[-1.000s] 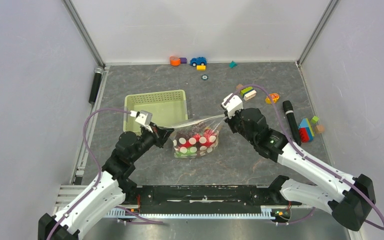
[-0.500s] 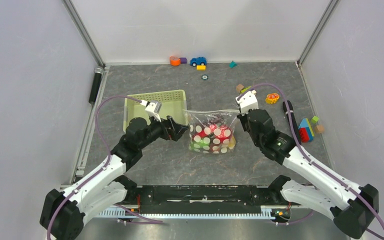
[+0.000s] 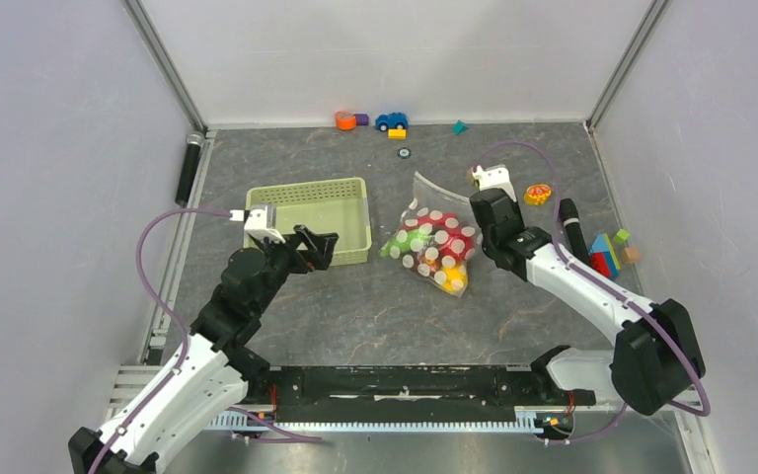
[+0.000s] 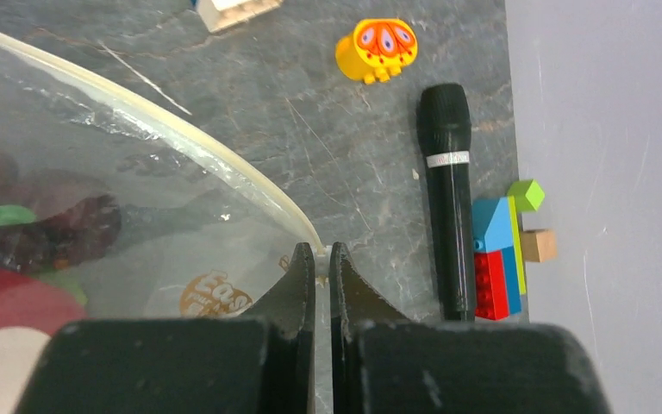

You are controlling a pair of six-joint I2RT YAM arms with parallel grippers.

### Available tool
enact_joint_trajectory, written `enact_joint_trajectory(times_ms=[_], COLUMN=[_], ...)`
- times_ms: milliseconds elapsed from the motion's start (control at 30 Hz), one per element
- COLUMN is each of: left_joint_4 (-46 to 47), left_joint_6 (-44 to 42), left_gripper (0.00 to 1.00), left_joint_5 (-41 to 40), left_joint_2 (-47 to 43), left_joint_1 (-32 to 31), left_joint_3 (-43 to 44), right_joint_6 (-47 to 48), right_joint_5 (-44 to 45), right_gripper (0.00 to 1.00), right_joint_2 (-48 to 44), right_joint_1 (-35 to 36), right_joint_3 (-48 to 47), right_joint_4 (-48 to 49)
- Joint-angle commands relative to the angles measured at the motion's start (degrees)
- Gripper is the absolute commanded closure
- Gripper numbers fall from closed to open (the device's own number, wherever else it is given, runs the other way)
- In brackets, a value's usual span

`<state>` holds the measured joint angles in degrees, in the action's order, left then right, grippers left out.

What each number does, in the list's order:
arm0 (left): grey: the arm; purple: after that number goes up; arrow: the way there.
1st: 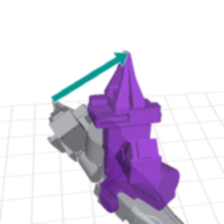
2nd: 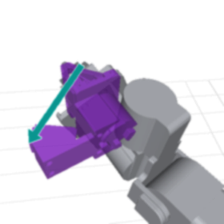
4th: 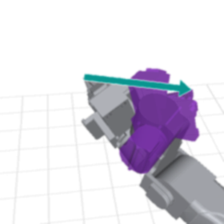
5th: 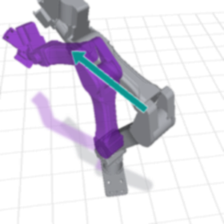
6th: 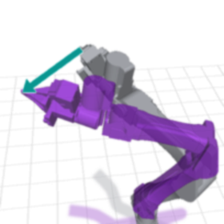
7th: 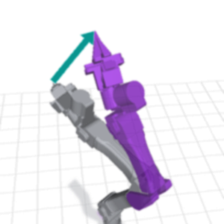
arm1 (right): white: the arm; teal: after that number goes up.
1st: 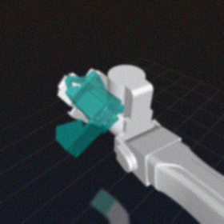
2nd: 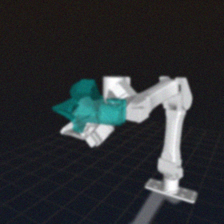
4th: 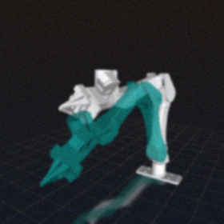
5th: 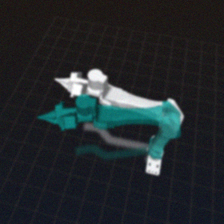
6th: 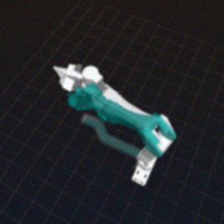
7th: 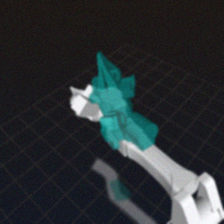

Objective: Place the food in the zip-top bag and seal the zipper
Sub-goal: Place the zipper food storage bag at the center of the board, then reset both arms

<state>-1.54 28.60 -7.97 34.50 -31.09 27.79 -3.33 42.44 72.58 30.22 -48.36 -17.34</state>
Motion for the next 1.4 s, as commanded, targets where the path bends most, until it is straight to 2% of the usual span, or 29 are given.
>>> enact_joint_trajectory(times_ms=[0, 200, 400, 467, 533, 600, 667, 733, 767, 800, 933, 1167, 1367], left_joint_4=[-6.1, -9.6, -11.3, -12.0, -12.7, -13.7, -15.5, -18.1, -19.3, -20.4, -22.0, -25.1, -25.9], left_joint_6=[2.8, 2.9, 3.4, 3.5, 3.5, 3.4, 3.2, 3.0, 3.0, 3.4, 4.5, 5.8, 6.0], left_gripper=[0.00, 0.00, 0.00, 0.00, 0.00, 0.00, 0.00, 0.00, 0.00, 0.00, 0.00, 0.00, 0.00], left_joint_5=[-10.1, -13.5, -14.6, -14.8, -15.1, -15.5, -16.5, -17.9, -18.7, -19.4, -18.9, -19.8, -20.6], left_joint_2=[-2.0, -1.9, -2.0, -2.0, -1.9, -2.2, -2.4, -2.8, -3.1, -3.5, -4.8, -5.2, -4.8], left_joint_1=[0.3, 0.3, 0.3, 0.3, 0.3, 0.3, 0.3, 0.3, 0.3, 0.3, 0.3, 0.3, 0.3], left_joint_3=[-0.4, 0.5, 0.8, 1.2, 1.6, 2.4, 3.4, 5.0, 5.6, 6.2, 7.8, 10.5, 11.0], right_joint_6=[-5.9, -12.9, -16.7, -18.0, -18.6, -18.0, -17.4, -17.7, -17.9, -18.0, -18.1, -9.9, -9.7], right_joint_5=[5.4, 12.1, 14.5, 15.2, 15.2, 14.5, 14.3, 14.5, 14.4, 14.3, 10.2, -8.9, -11.1], right_gripper=[1.00, 0.98, 0.89, 0.83, 0.74, 0.60, 0.39, 0.13, 0.05, 0.02, 0.02, 0.02, 0.02], right_joint_2=[0.5, -0.4, -3.4, -3.7, -4.1, -4.5, -5.7, -7.6, -9.1, -10.8, -18.9, -38.5, -51.8], right_joint_1=[-2.9, -9.0, -15.6, -17.0, -17.3, -17.3, -17.3, -17.3, -17.3, -17.3, -17.3, -17.3, -17.3], right_joint_3=[-1.0, 2.4, 7.7, 8.3, 8.1, 7.4, 6.7, 5.9, 5.6, 5.4, 6.1, 17.5, 25.2], right_joint_4=[-1.2, -7.5, -9.6, -10.7, -11.0, -11.0, -11.0, -11.5, -11.7, -11.7, -9.2, 10.0, 18.7])
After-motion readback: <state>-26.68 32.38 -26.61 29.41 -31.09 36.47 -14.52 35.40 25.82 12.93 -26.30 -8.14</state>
